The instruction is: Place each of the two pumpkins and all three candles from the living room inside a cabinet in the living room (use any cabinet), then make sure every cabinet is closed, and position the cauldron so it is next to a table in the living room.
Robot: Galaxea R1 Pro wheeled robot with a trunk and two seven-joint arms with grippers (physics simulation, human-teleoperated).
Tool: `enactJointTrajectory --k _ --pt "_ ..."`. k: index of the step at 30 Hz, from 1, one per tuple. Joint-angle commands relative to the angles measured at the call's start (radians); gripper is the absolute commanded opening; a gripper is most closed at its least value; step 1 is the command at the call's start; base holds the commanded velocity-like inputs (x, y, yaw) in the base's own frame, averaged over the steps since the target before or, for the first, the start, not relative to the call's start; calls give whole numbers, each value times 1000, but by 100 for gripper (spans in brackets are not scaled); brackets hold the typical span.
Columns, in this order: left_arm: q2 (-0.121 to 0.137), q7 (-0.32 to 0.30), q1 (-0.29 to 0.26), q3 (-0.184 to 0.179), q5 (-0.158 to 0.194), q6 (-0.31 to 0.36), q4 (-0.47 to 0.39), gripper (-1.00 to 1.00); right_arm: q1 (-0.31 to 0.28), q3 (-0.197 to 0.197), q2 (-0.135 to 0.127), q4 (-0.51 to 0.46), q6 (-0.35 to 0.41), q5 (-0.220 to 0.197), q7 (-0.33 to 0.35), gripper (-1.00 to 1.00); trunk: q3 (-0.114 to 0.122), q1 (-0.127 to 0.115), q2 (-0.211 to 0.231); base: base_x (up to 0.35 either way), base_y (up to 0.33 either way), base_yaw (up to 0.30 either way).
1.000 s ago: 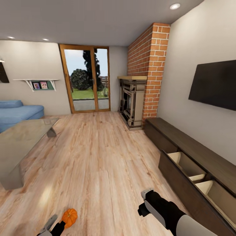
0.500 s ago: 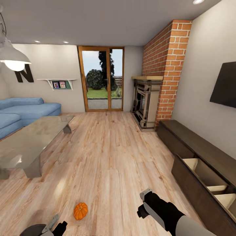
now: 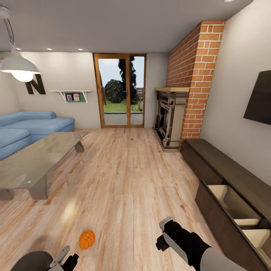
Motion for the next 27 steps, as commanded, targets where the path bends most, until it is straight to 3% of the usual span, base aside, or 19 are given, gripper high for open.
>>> enactJointTrajectory --k 1,6,27 --pt "-3 1 -2 -9 7 0 2 100 -1 6 -1 -2 2 -11 -9 100 -1 0 -1 0 -303 254" --pt "-7 1 -2 -10 7 0 2 100 -1 6 -1 -2 2 -11 -9 100 -1 0 -1 0 -149 284" --pt "-9 1 -2 -10 7 0 2 100 -1 6 -1 -2 2 -11 -9 100 -1 0 -1 0 -4 293"
